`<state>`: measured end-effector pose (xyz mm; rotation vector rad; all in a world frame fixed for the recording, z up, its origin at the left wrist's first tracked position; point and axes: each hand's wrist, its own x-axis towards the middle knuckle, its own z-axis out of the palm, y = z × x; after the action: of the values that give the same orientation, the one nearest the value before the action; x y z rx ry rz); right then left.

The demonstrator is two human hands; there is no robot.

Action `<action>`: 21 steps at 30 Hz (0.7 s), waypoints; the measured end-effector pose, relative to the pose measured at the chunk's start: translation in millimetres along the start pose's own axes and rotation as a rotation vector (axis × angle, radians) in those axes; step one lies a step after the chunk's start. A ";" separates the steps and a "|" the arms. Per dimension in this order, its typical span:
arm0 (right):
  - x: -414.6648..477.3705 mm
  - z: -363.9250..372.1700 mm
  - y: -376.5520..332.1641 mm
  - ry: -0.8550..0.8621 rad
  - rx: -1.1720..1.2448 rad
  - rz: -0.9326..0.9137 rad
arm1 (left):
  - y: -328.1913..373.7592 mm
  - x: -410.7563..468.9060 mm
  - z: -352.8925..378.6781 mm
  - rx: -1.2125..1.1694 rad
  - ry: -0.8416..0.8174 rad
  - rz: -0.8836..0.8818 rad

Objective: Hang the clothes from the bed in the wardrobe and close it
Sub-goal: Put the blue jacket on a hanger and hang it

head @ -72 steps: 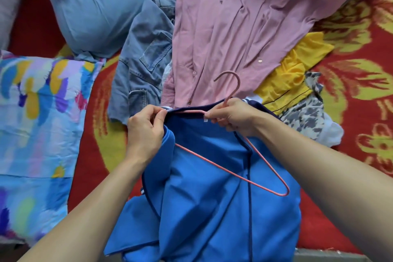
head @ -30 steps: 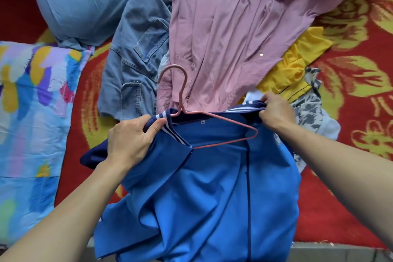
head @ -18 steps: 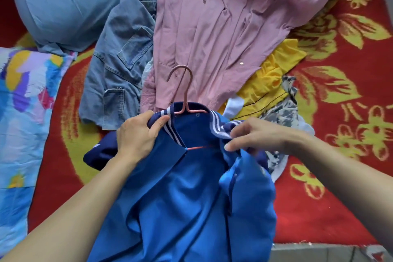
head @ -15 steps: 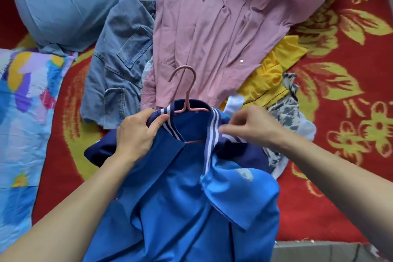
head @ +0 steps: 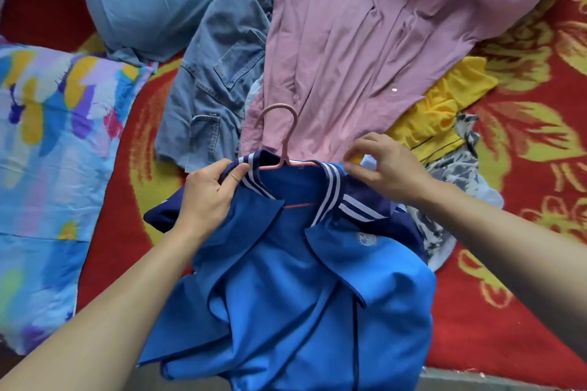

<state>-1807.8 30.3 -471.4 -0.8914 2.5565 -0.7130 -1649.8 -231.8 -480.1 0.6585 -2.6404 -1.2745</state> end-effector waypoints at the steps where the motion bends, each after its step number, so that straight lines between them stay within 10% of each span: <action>1: -1.0 5.0 -7.2 -0.010 -0.018 -0.029 | 2.8 -2.5 2.8 -0.022 -0.014 -0.001; 10: -11.7 26.7 -22.8 0.260 -0.355 -0.162 | 2.1 -11.6 -15.5 0.018 -0.053 0.053; 21: -32.2 -20.1 -49.9 0.276 0.057 -0.103 | 50.9 -12.5 -26.5 0.220 -0.081 0.250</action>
<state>-1769.2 24.4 -422.4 -0.9714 2.7259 -0.9966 -1647.1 -217.4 -423.3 0.2924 -2.8443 -0.9726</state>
